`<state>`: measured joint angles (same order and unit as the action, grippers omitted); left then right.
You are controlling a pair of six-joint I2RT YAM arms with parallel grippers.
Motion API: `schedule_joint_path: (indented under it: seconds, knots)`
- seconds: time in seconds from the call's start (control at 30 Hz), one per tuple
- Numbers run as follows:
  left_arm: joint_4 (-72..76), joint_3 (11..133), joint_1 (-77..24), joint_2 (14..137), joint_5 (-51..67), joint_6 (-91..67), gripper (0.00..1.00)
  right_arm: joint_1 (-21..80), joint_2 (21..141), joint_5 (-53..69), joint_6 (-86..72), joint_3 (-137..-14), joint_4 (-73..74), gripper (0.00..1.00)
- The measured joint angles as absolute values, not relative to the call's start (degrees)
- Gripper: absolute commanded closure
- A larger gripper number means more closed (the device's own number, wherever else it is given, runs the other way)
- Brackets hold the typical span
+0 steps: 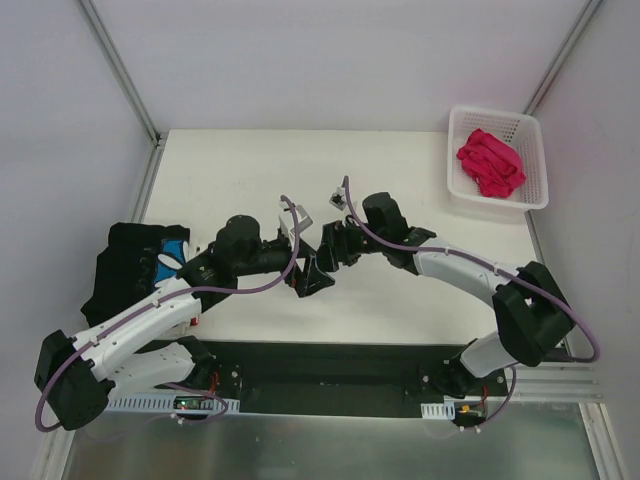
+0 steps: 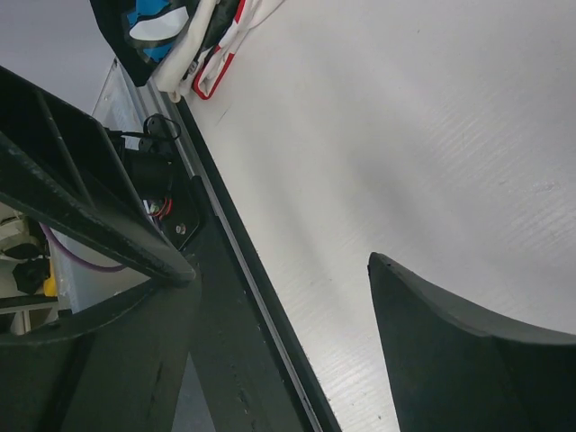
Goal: Fold and stack the t-shirts
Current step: Grab crumpled tshirt from bin with the right arm
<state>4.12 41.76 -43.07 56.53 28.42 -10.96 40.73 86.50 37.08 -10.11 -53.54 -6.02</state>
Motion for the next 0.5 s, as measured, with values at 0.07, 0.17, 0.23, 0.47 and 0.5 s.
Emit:
schedule_joint_path:
  seconds: [0.07,0.17,0.23,0.47,0.5]
  knots:
    - [4.51,41.76,-43.09,56.49,28.42,-11.0,0.01,40.69,85.84,36.32,-10.07,-53.21,-6.11,0.18]
    - [5.32,41.52,-43.09,56.16,28.38,-11.14,0.01,40.51,83.13,34.35,-9.56,-51.81,-6.0,0.17]
    - [5.52,40.93,-43.09,55.29,27.92,-11.27,0.01,40.38,80.29,32.4,-8.4,-50.85,-5.65,0.16]
    - [6.57,38.02,-43.09,50.35,23.03,-11.77,0.01,40.36,65.76,18.55,-6.07,-47.22,-6.15,0.06]
    - [6.87,37.67,-43.09,49.65,22.11,-12.19,0.01,40.36,63.48,16.1,-5.61,-46.87,-6.92,0.04]
